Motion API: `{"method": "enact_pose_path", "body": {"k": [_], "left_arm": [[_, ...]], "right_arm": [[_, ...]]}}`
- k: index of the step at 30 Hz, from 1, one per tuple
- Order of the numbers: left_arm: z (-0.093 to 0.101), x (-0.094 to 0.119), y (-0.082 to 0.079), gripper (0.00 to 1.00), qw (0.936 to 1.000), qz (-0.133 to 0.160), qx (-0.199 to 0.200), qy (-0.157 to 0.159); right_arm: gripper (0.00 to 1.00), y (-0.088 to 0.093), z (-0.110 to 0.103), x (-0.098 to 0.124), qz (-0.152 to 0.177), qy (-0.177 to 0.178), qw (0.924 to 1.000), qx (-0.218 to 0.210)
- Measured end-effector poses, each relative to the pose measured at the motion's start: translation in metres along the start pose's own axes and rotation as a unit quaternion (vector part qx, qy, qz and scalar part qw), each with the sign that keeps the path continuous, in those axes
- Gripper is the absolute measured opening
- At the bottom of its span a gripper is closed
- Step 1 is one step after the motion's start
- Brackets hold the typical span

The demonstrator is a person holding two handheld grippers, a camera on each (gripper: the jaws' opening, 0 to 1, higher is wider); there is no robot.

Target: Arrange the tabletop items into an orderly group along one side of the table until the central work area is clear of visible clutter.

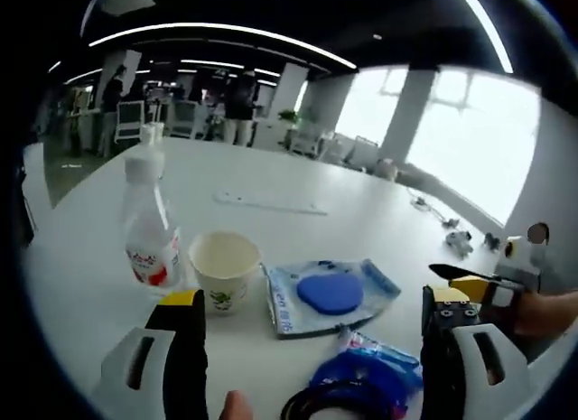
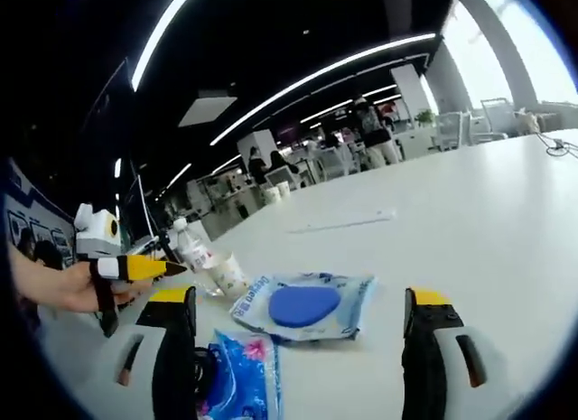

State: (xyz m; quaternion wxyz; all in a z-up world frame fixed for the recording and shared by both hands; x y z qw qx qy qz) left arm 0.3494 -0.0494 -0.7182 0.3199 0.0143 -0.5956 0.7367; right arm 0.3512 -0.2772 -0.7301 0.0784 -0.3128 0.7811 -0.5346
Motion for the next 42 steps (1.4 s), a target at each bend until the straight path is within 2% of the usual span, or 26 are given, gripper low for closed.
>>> {"method": "enact_pose_path", "body": {"k": [3, 10, 17, 28, 32, 35, 39, 42], "left_arm": [[0.0, 0.009, 0.002, 0.97, 0.9999, -0.009, -0.003, 0.005], [0.005, 0.029, -0.004, 0.97, 0.9998, -0.005, -0.013, 0.016], [0.014, 0.044, 0.0, 0.97, 0.9996, -0.007, -0.014, 0.023], [0.033, 0.069, 0.014, 0.95, 0.9997, -0.022, -0.006, 0.013], [0.037, 0.08, 0.009, 0.96, 0.9996, -0.016, -0.012, 0.019], [0.034, 0.084, 0.005, 0.95, 0.9994, -0.02, -0.02, 0.019], [0.035, 0.09, -0.003, 0.95, 0.9992, -0.01, -0.028, 0.025], [0.033, 0.091, 0.0, 0.94, 0.9989, -0.018, -0.032, 0.029]], "right_arm": [[0.97, -0.002, -0.002, 0.009, 0.002, 0.007, 1.0, -0.002], [0.97, -0.008, -0.012, 0.03, 0.011, 0.021, 0.9997, -0.002], [0.94, -0.012, -0.018, 0.052, 0.02, 0.031, 0.9993, -0.009], [0.91, 0.003, -0.026, 0.096, -0.012, 0.009, 0.9999, 0.002], [0.9, 0.001, -0.027, 0.11, -0.002, 0.02, 0.9997, -0.012], [0.9, 0.0, -0.028, 0.115, 0.001, 0.024, 0.9997, -0.006], [0.89, 0.0, -0.03, 0.121, 0.002, 0.027, 0.9996, -0.008], [0.88, 0.003, -0.033, 0.124, -0.005, 0.032, 0.9995, -0.002]]}}
Point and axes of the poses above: the point that each gripper's makers call its tool centre point, and the gripper's own axes: x roughly backward along the fingers, z roughly to its right, y roughly out of its underside, the point moved 3 cm from there along x, roughly backward along the fingers, and after that the axes turned 3 degrees about -x, right-handed, at the moved point
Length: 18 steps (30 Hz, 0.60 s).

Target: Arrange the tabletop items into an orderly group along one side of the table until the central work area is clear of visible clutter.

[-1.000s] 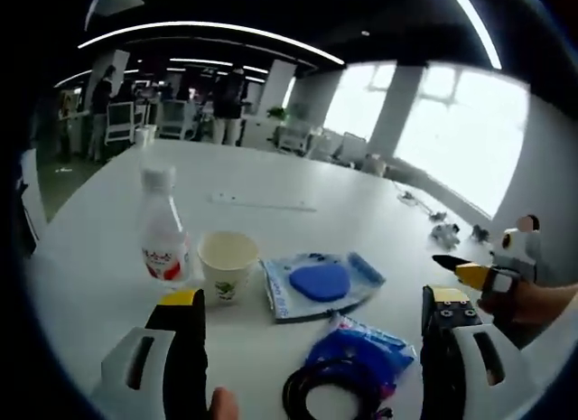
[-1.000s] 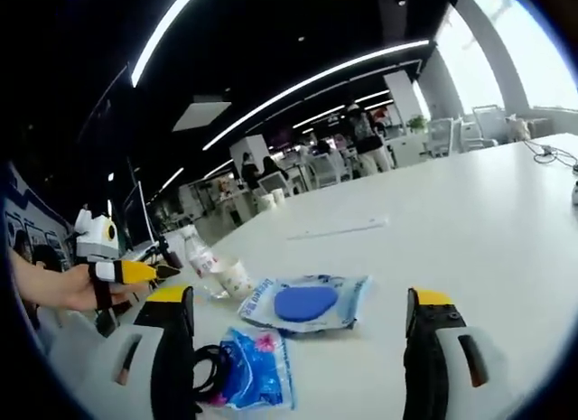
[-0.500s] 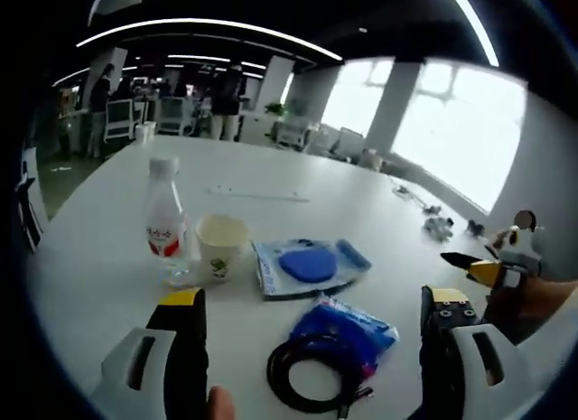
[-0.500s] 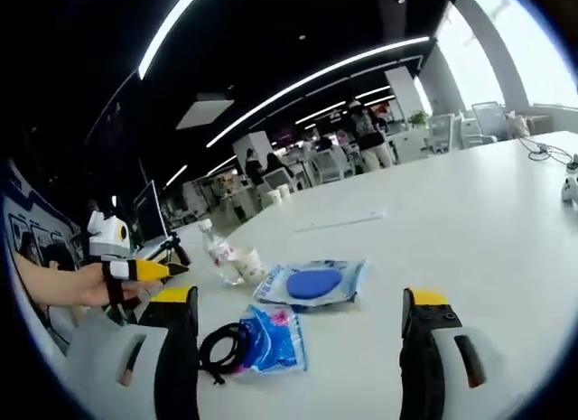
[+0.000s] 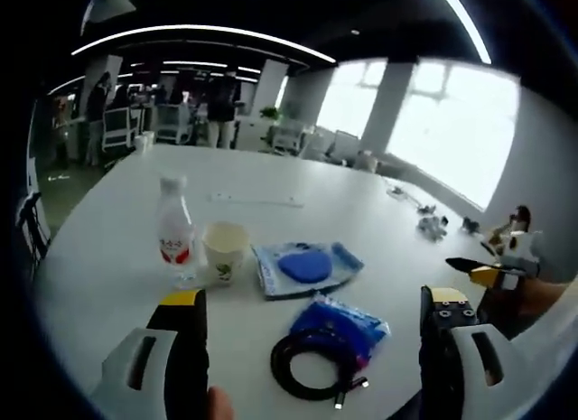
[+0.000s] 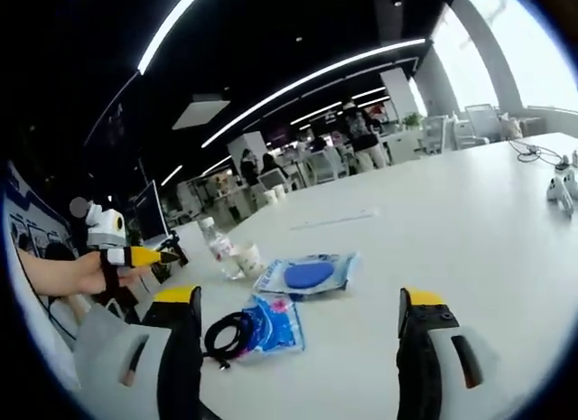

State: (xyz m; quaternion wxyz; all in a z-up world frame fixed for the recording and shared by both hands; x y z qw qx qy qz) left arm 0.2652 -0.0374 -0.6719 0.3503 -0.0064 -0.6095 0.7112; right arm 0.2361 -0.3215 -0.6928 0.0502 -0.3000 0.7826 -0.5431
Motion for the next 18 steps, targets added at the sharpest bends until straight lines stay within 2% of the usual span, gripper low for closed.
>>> {"method": "enact_pose_path", "body": {"k": [7, 12, 18], "left_arm": [[-0.007, -0.003, 0.003, 0.93, 0.9994, -0.02, -0.014, 0.024], [-0.01, -0.007, 0.007, 0.92, 0.9975, -0.037, -0.03, 0.053], [-0.019, -0.014, 0.018, 0.91, 0.9947, -0.055, -0.029, 0.082]], "right_arm": [[0.86, 0.008, -0.009, 0.003, 0.0, 0.02, 0.9998, -0.005], [0.83, 0.017, -0.025, 0.002, -0.004, 0.035, 0.9993, -0.012], [0.78, 0.033, -0.041, 0.006, -0.013, 0.07, 0.9967, -0.039]]}}
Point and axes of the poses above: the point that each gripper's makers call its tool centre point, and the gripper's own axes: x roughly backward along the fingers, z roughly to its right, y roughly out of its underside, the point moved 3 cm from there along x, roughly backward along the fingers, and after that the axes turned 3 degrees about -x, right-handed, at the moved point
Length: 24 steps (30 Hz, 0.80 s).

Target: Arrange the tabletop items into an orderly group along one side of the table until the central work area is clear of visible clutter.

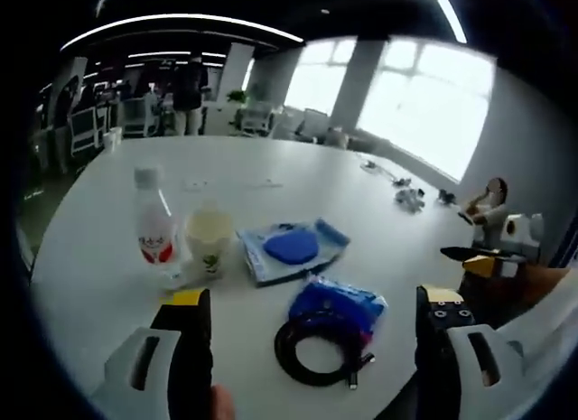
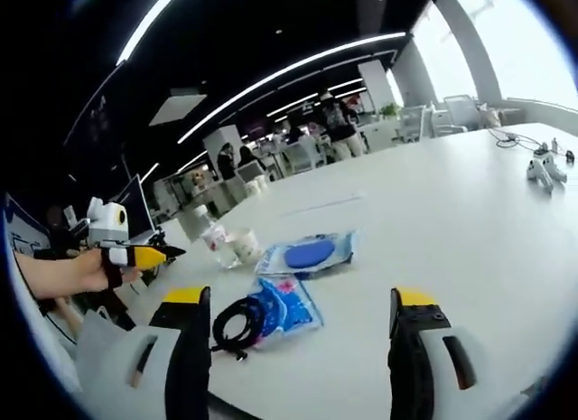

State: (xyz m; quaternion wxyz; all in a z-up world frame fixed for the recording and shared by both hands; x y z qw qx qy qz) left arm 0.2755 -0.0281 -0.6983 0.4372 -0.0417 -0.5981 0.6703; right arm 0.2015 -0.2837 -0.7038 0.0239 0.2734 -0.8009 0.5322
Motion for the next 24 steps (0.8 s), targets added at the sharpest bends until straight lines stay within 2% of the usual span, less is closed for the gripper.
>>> {"method": "enact_pose_path", "body": {"k": [3, 6, 9, 14, 18, 20, 21, 23, 24], "left_arm": [[-0.002, -0.005, 0.015, 0.89, 0.9997, -0.021, 0.002, 0.008], [-0.004, -0.009, 0.034, 0.86, 0.9984, -0.056, -0.006, 0.009], [-0.005, -0.015, 0.044, 0.85, 0.9978, -0.066, -0.002, 0.008], [-0.008, -0.026, 0.052, 0.8, 0.9973, -0.072, -0.011, 0.007], [-0.011, -0.039, 0.066, 0.77, 0.996, -0.089, -0.003, -0.004], [-0.014, -0.043, 0.075, 0.77, 0.9936, -0.112, 0.001, -0.013], [-0.016, -0.047, 0.08, 0.78, 0.9929, -0.118, 0.001, -0.014], [-0.017, -0.05, 0.084, 0.77, 0.9923, -0.123, 0.005, -0.015], [-0.018, -0.05, 0.085, 0.77, 0.992, -0.125, 0.007, -0.018]], "right_arm": [[0.74, 0.012, -0.015, 0.001, -0.013, -0.002, 0.9997, -0.018], [0.7, 0.023, -0.025, -0.003, -0.03, -0.002, 0.9992, -0.026], [0.66, 0.038, -0.031, -0.012, -0.06, -0.013, 0.9959, -0.067], [0.57, 0.059, -0.036, -0.028, -0.116, -0.026, 0.989, -0.088], [0.5, 0.075, -0.064, -0.039, -0.174, -0.081, 0.978, -0.082], [0.48, 0.084, -0.073, -0.046, -0.196, -0.087, 0.973, -0.085], [0.47, 0.093, -0.079, -0.052, -0.216, -0.095, 0.9674, -0.093], [0.46, 0.106, -0.09, -0.062, -0.247, -0.104, 0.9584, -0.098], [0.46, 0.11, -0.094, -0.067, -0.252, -0.108, 0.9576, -0.088]]}}
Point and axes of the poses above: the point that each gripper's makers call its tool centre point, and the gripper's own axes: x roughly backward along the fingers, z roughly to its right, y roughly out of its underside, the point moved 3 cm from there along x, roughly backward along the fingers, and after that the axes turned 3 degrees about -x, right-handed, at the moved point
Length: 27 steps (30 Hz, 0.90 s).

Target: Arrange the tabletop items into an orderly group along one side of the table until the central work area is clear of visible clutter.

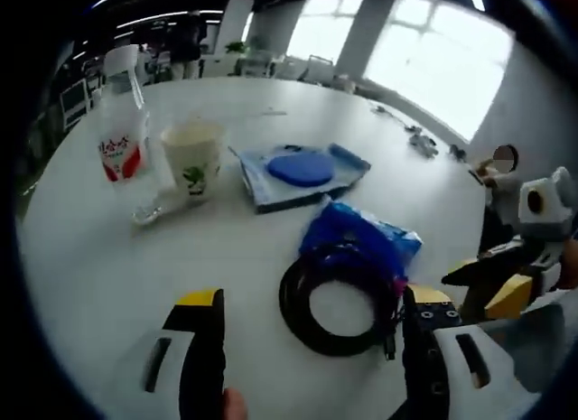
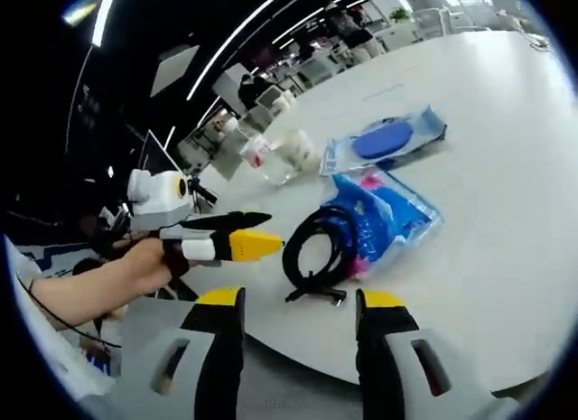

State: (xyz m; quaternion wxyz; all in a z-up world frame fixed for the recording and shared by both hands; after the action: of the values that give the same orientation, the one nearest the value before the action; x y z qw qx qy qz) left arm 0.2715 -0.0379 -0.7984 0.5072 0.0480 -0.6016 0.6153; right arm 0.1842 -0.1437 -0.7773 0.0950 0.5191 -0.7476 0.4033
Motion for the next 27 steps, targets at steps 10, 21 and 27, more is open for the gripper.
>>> {"method": "enact_pose_path", "body": {"k": [10, 21, 27], "left_arm": [[-0.003, -0.01, -0.003, 0.62, 0.9996, 0.025, 0.006, -0.009], [0.003, -0.017, 0.016, 0.29, 0.9996, -0.018, -0.02, -0.009], [-0.011, -0.013, 0.018, 0.13, 0.9987, -0.01, -0.007, -0.049]], "right_arm": [[0.45, 0.004, 0.011, -0.029, -0.023, 0.046, 0.9985, 0.021], [0.28, 0.006, 0.019, -0.045, -0.013, 0.056, 0.9983, -0.013], [0.16, 0.014, 0.017, -0.046, -0.018, 0.045, 0.9981, -0.039]]}}
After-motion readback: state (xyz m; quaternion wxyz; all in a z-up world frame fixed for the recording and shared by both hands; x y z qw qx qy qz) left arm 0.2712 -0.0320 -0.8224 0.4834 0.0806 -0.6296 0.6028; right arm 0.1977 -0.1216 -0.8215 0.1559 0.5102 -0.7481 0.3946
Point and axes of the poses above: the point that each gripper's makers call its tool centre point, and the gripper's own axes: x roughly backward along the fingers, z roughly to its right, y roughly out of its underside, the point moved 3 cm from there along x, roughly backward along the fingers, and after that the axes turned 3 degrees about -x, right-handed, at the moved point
